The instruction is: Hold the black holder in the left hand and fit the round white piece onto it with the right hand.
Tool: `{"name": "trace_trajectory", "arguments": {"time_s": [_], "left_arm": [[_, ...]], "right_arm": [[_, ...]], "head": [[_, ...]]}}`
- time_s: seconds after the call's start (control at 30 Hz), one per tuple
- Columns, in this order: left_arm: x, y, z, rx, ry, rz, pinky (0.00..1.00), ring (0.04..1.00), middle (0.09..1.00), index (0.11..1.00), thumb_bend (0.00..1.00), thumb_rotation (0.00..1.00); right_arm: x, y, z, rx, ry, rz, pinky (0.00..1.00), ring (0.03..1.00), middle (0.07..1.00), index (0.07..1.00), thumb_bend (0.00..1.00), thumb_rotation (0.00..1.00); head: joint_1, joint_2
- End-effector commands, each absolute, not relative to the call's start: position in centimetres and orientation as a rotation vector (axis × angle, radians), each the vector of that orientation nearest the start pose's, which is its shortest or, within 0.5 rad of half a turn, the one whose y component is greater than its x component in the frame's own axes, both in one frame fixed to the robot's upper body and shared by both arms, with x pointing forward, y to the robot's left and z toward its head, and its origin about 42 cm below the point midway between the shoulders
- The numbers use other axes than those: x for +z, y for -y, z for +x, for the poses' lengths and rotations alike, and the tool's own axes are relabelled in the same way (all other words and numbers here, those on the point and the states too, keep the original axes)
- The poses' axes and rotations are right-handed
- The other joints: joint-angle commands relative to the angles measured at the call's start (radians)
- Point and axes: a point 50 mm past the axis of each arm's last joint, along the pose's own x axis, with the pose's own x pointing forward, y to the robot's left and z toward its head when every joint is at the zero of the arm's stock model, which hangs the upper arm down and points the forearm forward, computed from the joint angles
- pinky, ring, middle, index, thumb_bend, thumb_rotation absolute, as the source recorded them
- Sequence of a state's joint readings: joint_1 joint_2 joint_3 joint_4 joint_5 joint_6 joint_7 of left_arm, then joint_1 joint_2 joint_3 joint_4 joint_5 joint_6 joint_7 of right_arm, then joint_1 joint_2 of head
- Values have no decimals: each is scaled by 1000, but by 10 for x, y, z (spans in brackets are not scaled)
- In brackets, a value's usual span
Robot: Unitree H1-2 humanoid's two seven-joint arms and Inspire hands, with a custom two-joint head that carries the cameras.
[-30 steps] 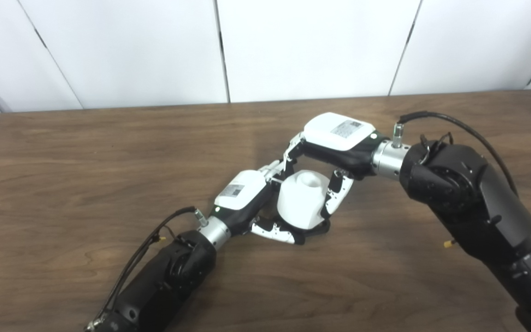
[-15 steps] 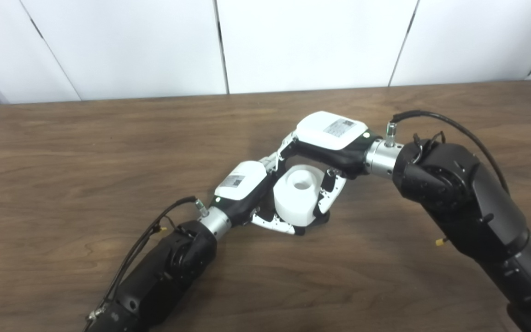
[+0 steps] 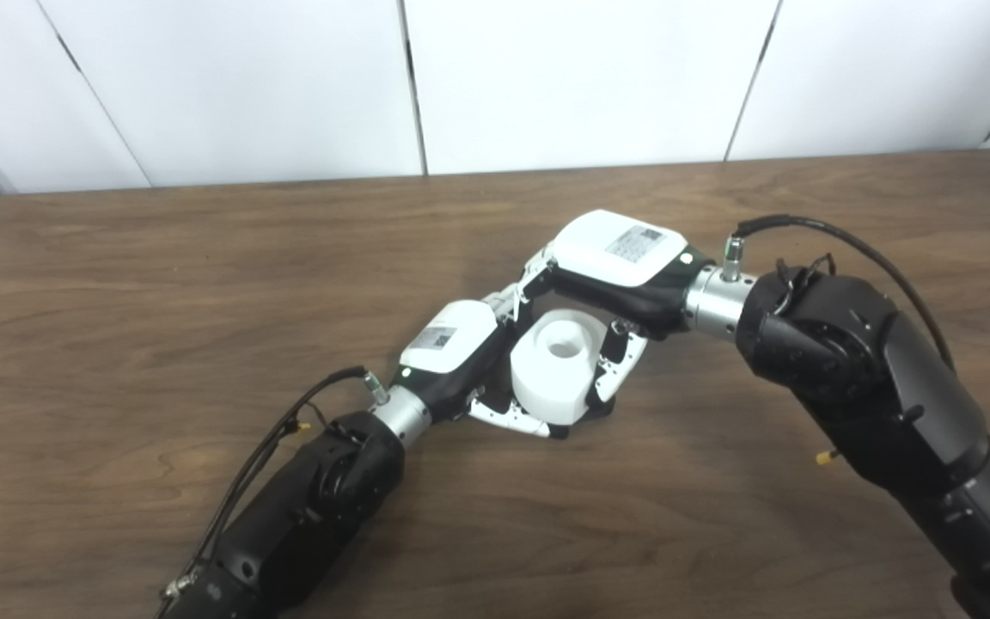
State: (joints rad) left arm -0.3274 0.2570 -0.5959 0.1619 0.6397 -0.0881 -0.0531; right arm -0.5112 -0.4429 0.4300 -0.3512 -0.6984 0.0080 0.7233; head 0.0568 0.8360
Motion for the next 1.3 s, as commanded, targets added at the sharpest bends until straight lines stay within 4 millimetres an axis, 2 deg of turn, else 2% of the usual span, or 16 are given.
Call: {"name": "trace_trajectory", "arguments": {"time_s": [0.0,0.33,0.63,1.0,1.27], "left_arm": [[76,-133,316,-802,145,1090,964,1000,994,489,523,67],[78,-136,315,-807,148,1083,957,1000,995,489,524,66],[78,-136,313,-814,139,1067,975,1000,991,489,524,66],[79,-135,312,-820,137,1082,964,1000,989,489,523,67],[80,-135,311,-820,135,1078,966,1000,992,489,523,67]], "right_arm": [[276,168,345,863,478,-1448,844,804,702,480,526,143],[269,176,346,825,492,-1460,840,792,696,480,526,140],[263,177,348,783,510,-1442,860,781,687,480,526,137],[251,176,352,717,559,-1431,831,748,667,480,526,135],[251,175,354,711,572,-1450,841,769,675,480,526,136]], "head": [[1,1],[-4,1],[0,4],[2,4],[-1,10]]}}
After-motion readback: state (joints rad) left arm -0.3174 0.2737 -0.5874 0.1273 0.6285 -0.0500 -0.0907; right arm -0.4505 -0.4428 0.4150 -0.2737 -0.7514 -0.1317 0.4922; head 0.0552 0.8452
